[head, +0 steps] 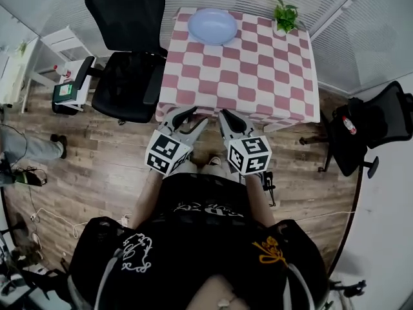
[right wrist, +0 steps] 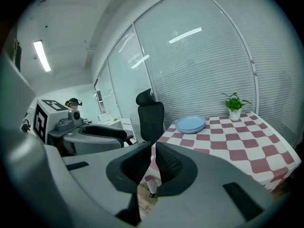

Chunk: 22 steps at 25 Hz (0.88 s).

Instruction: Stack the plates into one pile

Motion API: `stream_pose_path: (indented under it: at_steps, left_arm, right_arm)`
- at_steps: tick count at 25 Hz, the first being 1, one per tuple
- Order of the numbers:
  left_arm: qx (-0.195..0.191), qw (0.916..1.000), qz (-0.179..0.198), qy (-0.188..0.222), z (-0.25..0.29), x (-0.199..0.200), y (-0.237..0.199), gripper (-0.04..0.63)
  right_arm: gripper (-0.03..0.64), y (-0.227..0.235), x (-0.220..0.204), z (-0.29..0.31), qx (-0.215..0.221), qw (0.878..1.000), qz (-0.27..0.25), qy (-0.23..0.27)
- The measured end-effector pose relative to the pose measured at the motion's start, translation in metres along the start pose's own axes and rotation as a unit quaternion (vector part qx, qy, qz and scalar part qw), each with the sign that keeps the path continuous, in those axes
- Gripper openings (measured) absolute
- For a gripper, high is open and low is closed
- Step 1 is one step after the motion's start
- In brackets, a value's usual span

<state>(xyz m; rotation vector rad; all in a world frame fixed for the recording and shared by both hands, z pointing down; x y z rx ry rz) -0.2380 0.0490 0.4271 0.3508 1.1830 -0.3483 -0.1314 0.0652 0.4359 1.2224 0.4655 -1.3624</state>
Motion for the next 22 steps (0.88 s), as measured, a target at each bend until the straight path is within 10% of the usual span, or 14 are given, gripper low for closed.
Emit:
stream_pose_path:
  at_steps: [22]
  left_arm:
    - [-0.023,0.9996,-0.002,0.016,0.004,0.005,-0.027,0.167]
  right_arm:
    - [0.032,-0.007,0.021,0.012,-0.034,0.999,-0.026,0.016]
Point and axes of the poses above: the fingertips, and each gripper's own axes: z forward along the fingers, y to its right, x out of its top, the point moved 4 cm from there along -z, backward along the fingers, and after that the axes turned 10 degrees about z, right-handed, at the moved point
